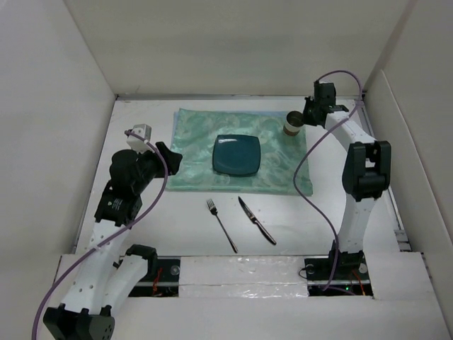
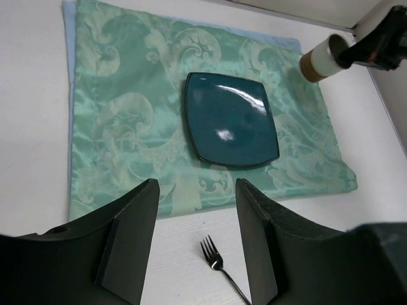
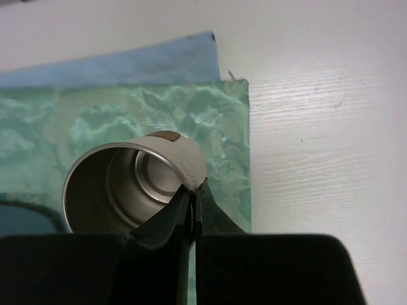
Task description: Set the dinner table for one person
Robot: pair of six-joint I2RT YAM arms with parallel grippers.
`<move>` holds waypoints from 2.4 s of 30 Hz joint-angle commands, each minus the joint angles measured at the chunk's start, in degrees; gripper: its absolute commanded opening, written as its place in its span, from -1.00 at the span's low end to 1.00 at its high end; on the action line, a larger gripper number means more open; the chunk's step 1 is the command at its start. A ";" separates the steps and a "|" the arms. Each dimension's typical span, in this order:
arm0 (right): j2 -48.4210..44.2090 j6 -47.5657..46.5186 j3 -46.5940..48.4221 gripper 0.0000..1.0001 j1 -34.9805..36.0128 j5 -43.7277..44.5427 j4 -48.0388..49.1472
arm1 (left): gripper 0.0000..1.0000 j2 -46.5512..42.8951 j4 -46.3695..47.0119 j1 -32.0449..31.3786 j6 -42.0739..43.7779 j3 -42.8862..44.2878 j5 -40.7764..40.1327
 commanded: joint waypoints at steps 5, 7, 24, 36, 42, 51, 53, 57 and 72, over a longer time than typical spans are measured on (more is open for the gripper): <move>7.94 -1.59 14.93 -1.00 -2.11 -2.42 -7.75 | -0.03 -1.30 1.80 0.17 1.10 2.64 2.20; 8.65 -1.68 15.12 -1.00 -2.11 -2.51 -7.58 | -0.02 -1.30 2.06 0.17 1.01 2.56 1.85; 12.87 -1.06 17.41 -0.72 -2.11 -3.30 -8.55 | -0.01 -0.77 1.80 0.17 0.93 2.47 1.59; -8.35 0.17 8.20 0.07 -1.16 -8.57 -2.23 | -0.23 -1.04 1.97 0.17 0.66 2.56 2.02; -37.33 -0.09 -32.76 -1.00 13.56 -13.65 20.49 | -1.00 -3.05 2.06 0.17 0.58 2.64 1.77; -61.38 8.59 -59.84 -1.00 47.34 0.99 5.18 | -0.97 -3.94 2.33 0.17 0.05 2.73 3.25; -63.84 12.46 -61.17 -1.00 52.70 5.74 -0.07 | -0.92 -4.55 2.59 0.17 0.05 2.56 3.26; -60.45 14.06 -60.47 -0.11 54.75 7.61 -4.77 | -0.83 -4.82 2.42 0.17 0.14 2.64 2.29; -34.94 9.66 -49.57 -0.02 58.44 14.98 -5.56 | -0.79 -4.55 2.33 0.17 0.40 2.47 2.12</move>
